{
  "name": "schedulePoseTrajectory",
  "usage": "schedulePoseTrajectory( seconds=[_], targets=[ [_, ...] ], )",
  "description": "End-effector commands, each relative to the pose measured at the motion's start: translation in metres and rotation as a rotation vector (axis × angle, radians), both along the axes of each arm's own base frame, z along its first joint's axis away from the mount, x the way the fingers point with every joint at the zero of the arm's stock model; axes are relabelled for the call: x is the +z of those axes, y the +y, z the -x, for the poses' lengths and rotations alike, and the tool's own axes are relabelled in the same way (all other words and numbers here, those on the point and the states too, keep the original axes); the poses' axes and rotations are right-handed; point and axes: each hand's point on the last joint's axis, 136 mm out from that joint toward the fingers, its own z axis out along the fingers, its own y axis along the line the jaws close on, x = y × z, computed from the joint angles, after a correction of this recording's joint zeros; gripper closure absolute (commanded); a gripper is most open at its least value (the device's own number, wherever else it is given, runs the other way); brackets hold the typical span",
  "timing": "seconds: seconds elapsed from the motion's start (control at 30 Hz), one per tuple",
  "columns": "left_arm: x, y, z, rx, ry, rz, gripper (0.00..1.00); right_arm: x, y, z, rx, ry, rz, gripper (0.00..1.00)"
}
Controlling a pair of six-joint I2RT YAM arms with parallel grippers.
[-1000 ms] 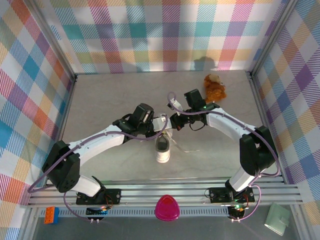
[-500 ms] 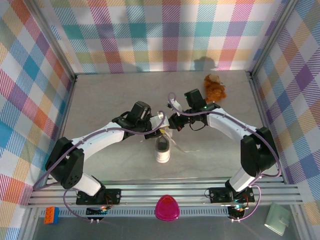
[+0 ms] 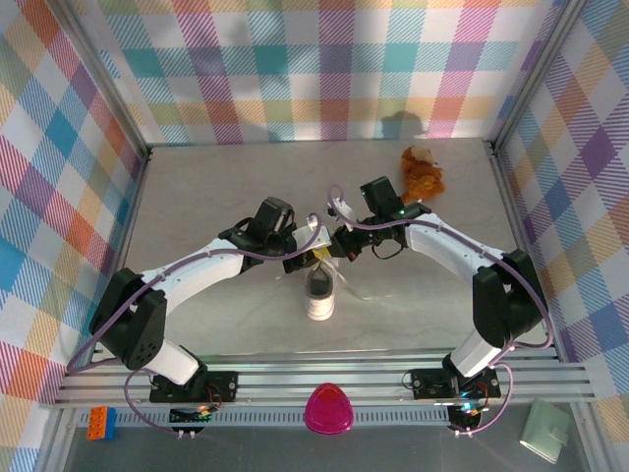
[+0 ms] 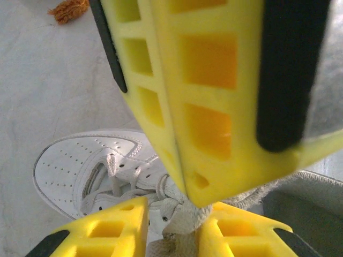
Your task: Tie the shoes
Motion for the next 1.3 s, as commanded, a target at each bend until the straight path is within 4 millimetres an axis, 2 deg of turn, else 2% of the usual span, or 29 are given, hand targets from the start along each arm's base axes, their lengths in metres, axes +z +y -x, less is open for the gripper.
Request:
schedulePoseTrajectory(
  seconds=[0.0,0.27,0.37,0.43,0.57,0.7,0.8,0.97,1.27],
  targets=[
    [0.005,-0.006,0.001,-0.024,0.023,0.034,0.74,0.010,0.003,0.013,0.058,-0.016,-0.033,1.00],
    [0.007,-0.009,-0.002,0.006,-0.012,0.048,0.85,0.008,0.006,0.023,0.087,0.014,-0.037,1.00],
    [0.002,-0.012,-0.001,0.006,-0.027,0.037,0.96,0.008,0.007,0.027,0.096,0.041,-0.048,1.00],
    [0.000,-0.011,-0.001,0.012,-0.046,0.032,1.00,0.010,0.007,0.029,0.091,0.046,-0.061,0.89],
    [-0.002,-0.008,-0.002,0.022,-0.094,0.035,1.00,0.018,0.001,0.030,0.072,0.073,-0.087,0.62],
    [-0.006,-0.005,-0.001,0.020,-0.132,0.027,1.00,0.028,-0.010,0.027,0.044,0.116,-0.144,0.55],
    [-0.007,-0.004,0.000,0.015,-0.154,0.027,1.00,0.032,-0.020,0.022,0.023,0.155,-0.188,0.53],
    [-0.005,-0.003,0.003,0.006,-0.176,0.029,1.00,0.026,-0.027,0.007,-0.042,0.210,-0.207,0.55],
    [-0.002,-0.005,0.007,-0.016,-0.203,0.022,1.00,-0.007,-0.020,-0.029,-0.148,0.278,-0.144,0.61]
  ],
)
